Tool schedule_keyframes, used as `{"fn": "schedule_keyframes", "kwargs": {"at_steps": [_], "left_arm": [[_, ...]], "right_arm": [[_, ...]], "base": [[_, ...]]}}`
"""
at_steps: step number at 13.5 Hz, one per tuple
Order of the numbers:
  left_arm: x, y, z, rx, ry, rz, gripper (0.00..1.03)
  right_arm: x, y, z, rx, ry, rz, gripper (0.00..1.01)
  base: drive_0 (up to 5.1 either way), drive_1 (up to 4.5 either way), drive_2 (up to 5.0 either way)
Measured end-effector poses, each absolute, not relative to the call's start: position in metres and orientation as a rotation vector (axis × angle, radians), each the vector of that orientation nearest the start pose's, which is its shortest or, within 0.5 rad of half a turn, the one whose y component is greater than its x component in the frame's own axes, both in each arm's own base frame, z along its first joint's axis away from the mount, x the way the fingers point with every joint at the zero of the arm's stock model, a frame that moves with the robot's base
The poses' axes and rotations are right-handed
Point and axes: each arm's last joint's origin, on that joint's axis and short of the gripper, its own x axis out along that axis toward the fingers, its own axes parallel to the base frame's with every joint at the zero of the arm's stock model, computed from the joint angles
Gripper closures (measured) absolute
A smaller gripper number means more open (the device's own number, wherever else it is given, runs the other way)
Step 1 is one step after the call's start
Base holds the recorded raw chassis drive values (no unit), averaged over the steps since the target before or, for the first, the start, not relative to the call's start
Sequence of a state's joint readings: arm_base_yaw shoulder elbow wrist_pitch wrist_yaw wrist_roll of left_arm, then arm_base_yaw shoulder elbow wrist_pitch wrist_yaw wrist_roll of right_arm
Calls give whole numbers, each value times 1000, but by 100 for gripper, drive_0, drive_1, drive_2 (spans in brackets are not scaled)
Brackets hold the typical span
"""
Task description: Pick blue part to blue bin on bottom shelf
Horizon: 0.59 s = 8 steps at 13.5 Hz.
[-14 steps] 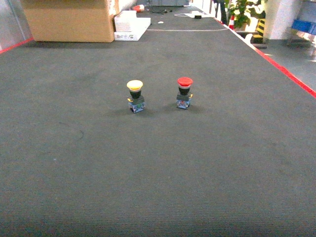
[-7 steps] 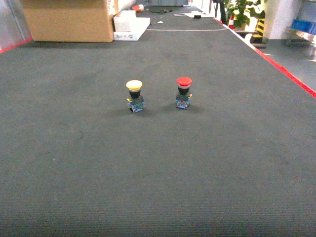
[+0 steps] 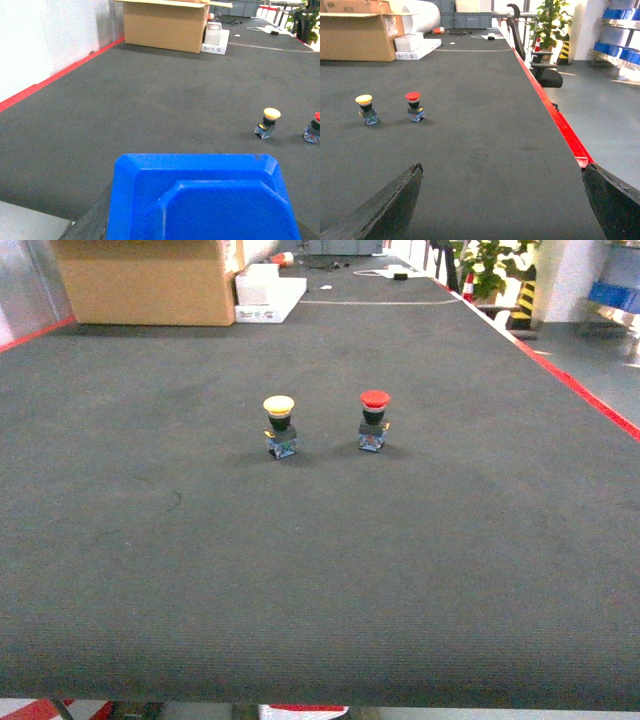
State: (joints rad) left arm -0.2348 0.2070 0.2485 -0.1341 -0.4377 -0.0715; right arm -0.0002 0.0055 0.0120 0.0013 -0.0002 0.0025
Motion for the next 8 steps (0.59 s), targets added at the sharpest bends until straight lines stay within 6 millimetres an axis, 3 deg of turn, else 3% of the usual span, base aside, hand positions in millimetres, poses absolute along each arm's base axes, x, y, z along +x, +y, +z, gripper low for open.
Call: {"fn": "schedule_keyframes", "kwargs": {"at_steps": [8], "left_arm": [[98, -11, 219, -40, 83, 208, 60]], "right_arm": [[97, 0, 167, 2, -1, 0, 3]], "base": [[0, 0, 0]]}}
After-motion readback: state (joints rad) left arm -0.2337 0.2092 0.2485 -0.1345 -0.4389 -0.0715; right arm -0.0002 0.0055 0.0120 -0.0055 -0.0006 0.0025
